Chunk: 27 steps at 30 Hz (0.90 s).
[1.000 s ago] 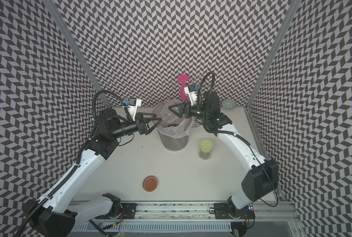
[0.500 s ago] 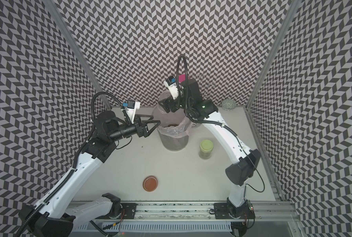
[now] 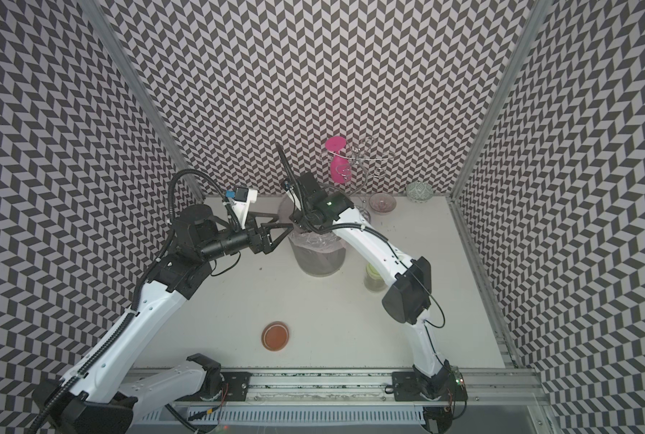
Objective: Empty moldy mung beans from jars
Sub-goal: Pour the moldy mung beans from the jar into the trash bin, then place the jar at the center of the board.
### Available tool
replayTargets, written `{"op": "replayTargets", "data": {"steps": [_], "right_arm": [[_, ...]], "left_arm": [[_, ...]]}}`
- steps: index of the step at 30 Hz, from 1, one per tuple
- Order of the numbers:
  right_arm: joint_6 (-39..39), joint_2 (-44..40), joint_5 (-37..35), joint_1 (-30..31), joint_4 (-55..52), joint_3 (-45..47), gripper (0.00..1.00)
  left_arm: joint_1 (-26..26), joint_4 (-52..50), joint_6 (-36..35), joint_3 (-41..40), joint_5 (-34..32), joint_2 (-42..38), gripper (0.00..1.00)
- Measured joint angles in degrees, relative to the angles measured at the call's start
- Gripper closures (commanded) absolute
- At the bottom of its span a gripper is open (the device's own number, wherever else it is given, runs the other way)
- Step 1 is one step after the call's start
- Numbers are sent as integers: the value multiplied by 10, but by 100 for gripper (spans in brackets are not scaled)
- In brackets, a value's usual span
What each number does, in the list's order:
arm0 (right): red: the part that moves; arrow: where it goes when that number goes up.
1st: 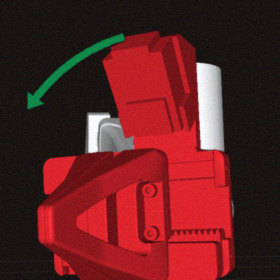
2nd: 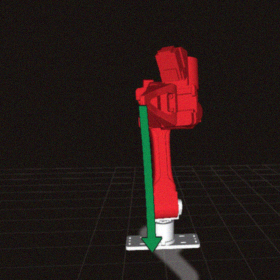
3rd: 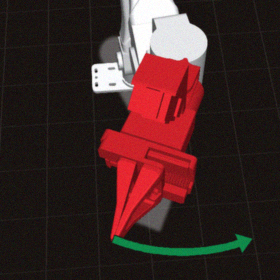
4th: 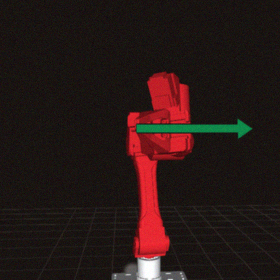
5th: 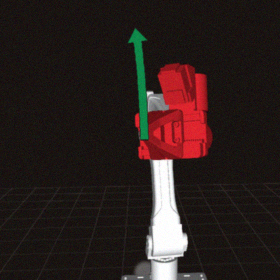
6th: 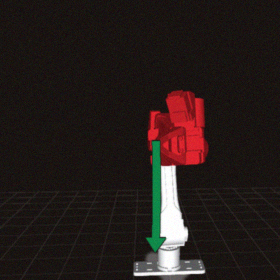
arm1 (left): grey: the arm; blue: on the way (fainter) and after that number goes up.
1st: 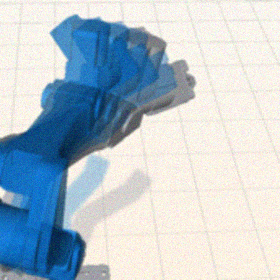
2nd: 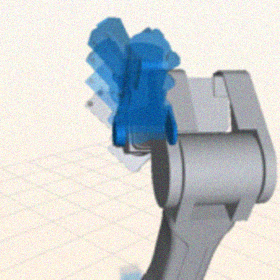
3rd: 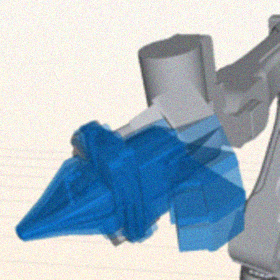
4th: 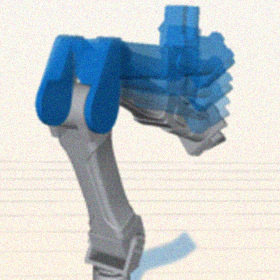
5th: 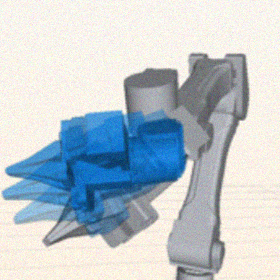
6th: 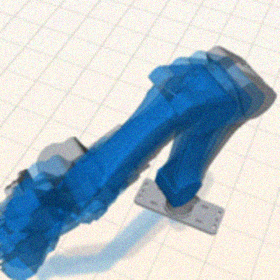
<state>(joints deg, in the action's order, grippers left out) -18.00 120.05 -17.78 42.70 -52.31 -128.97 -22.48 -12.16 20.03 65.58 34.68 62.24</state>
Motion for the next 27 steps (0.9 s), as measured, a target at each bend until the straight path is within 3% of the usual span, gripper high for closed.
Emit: {"op": "replayTargets", "data": {"steps": [3, 7, 17, 27], "right_arm": [[6, -8, -5, 1, 9, 6, 31], [45, -66, 54, -17, 54, 68, 32], [255, -344, 371, -172, 329, 373, 30], [489, -376, 614, -184, 628, 577, 31]], "left_arm": [[0, 0, 0, 0, -2, -3, 6], [0, 0, 4, 0, -10, -14, 6], [31, 36, 47, -10, -7, -42, 5], [38, 122, 123, -46, 74, 1, 5]]}}
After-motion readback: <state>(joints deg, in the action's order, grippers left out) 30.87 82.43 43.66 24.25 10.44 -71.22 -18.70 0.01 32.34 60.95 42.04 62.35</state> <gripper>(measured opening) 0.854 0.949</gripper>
